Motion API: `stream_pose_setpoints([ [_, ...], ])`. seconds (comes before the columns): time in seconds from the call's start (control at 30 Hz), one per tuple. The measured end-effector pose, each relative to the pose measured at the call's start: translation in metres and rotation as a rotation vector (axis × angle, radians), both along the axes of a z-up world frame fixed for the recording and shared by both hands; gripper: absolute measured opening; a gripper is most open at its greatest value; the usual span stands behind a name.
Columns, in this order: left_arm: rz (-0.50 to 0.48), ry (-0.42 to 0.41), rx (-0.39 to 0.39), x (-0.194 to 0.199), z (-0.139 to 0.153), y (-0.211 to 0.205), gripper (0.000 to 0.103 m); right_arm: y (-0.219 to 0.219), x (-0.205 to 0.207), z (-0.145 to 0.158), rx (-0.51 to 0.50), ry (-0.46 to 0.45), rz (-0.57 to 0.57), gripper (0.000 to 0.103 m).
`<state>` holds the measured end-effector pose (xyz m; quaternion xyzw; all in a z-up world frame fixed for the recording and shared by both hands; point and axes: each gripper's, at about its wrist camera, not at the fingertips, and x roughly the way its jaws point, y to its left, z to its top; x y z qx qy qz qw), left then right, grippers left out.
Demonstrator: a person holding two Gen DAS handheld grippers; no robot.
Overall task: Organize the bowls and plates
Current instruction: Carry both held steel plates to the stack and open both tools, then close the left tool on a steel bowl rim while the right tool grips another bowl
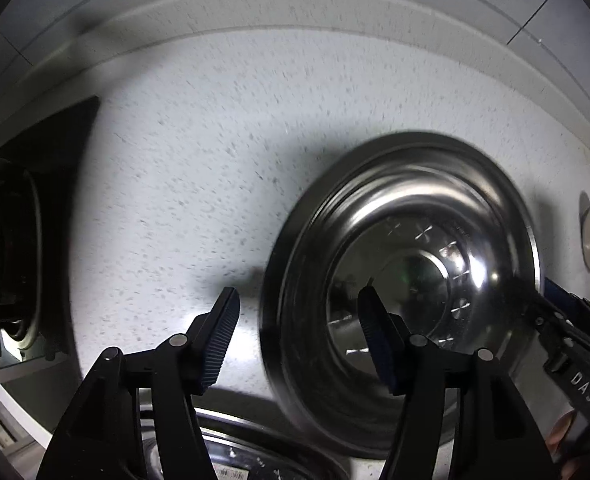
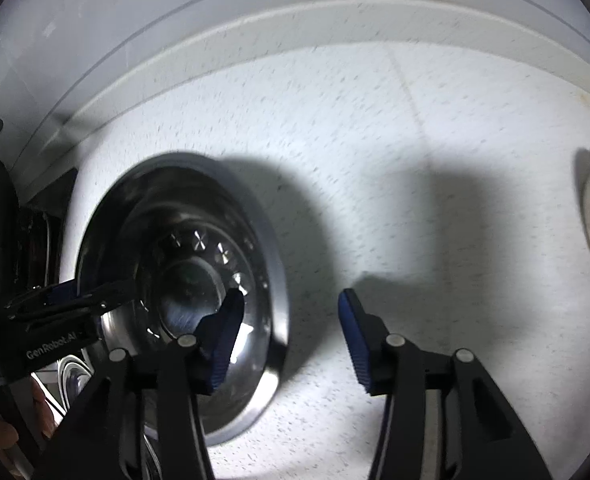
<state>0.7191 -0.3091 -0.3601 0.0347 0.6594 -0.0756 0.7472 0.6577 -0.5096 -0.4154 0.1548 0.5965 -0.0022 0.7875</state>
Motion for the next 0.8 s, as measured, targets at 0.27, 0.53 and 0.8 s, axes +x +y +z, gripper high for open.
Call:
stream_pose_setpoints([
  [0.27,-0.024,-0.102,-0.06,-0.017,0.071,0.002,0.075,-0.058,-0.055,0.054,0.054,-0.103,-0.122,0.053],
  [0.53,-0.211,-0.069,-0.206,-0.033,0.108,-0.089,0.091,-0.175,-0.137,0.074,0.1,-0.166,-0.406,0.057],
  [0.8,-0.413,-0.002,-0.194,-0.035,0.094,-0.248,0.091,-0.277,-0.159,0.061,0.158,-0.184,-0.624,0.058],
])
